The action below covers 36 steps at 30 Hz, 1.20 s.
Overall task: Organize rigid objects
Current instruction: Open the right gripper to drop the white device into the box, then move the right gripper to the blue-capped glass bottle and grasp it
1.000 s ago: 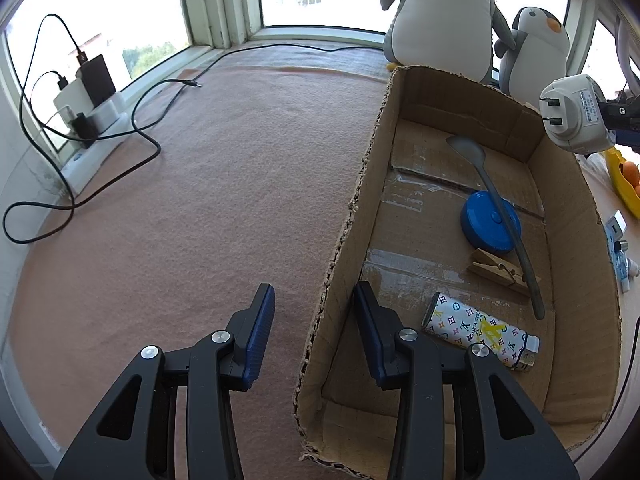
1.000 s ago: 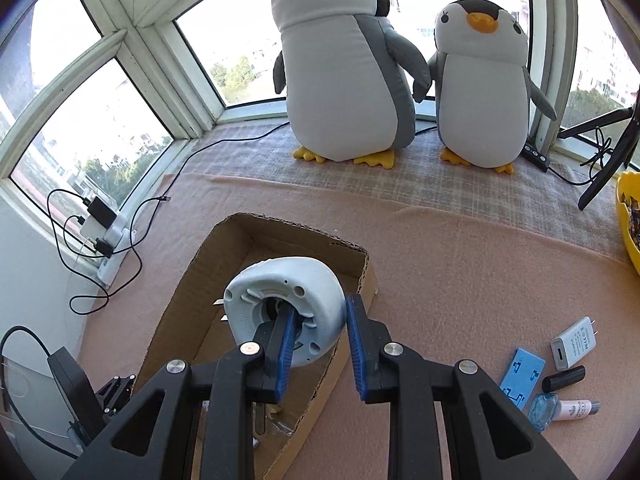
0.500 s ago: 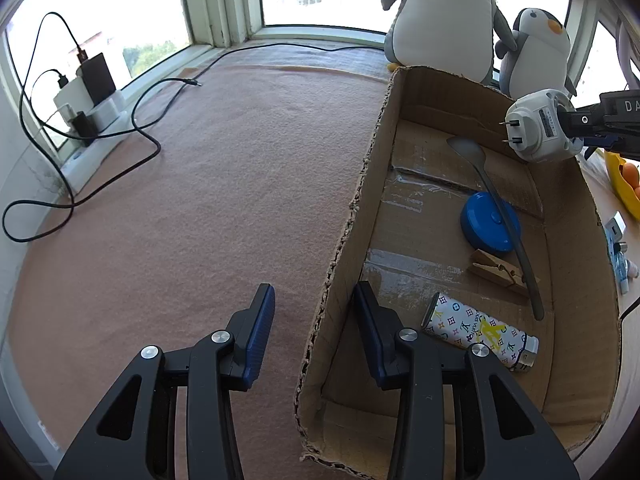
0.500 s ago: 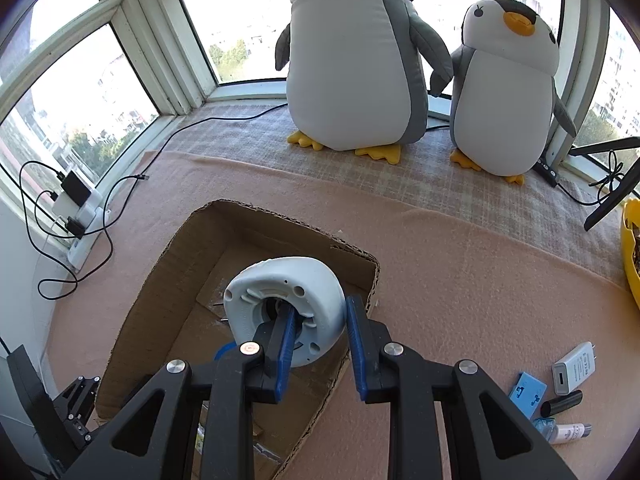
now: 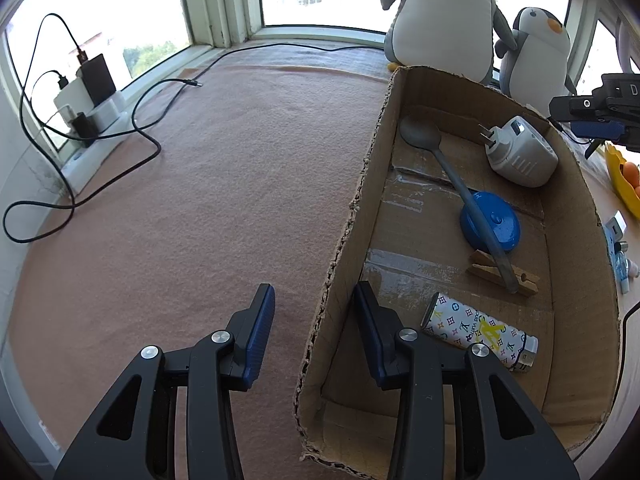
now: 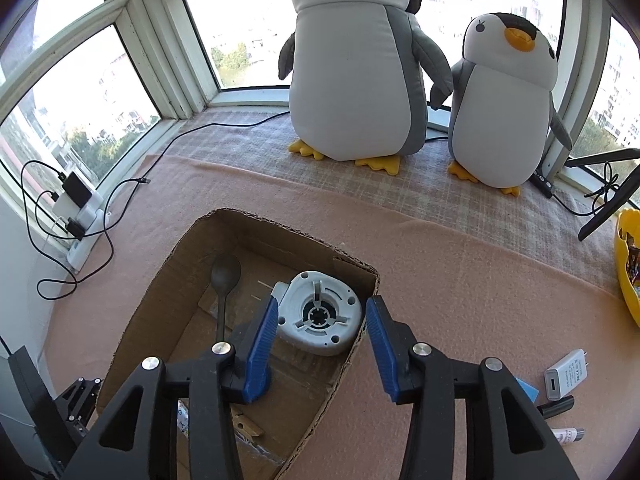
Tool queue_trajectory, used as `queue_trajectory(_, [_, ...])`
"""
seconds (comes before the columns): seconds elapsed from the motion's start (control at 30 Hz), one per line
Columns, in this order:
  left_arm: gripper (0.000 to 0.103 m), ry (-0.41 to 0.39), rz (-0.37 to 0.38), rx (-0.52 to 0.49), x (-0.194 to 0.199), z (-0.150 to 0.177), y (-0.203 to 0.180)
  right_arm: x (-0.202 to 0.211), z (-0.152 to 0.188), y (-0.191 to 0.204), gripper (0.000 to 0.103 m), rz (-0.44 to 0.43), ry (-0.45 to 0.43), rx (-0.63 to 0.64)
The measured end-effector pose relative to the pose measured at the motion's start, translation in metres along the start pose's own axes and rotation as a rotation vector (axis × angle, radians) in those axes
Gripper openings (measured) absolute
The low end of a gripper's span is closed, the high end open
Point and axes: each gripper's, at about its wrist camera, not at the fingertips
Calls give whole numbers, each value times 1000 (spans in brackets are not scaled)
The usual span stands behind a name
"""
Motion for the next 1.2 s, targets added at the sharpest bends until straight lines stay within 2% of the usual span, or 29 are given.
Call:
queue_trajectory(0.33, [39, -1, -5, -7, 0, 0, 1, 20, 8, -4, 42, -9, -26, -18])
queue_trajectory(0.53, [39, -2, -8, -10, 1, 0, 0, 43, 19, -24, 42, -23, -45, -67])
queue_trajectory(0.87, [39, -4, -14, -14, 2, 0, -2, 96, 46, -83, 42, 1, -74, -168])
queue_trajectory(1.2, [39, -4, -20, -17, 2, -2, -2, 125, 82, -158, 42, 107, -60, -269])
Point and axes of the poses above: each gripper's, at about its wrist camera, not at the fingertips, and x roughly against the way its jaws point, y to its left, z to its underside, and after that the axes turned 2 degrees about -z, right-handed
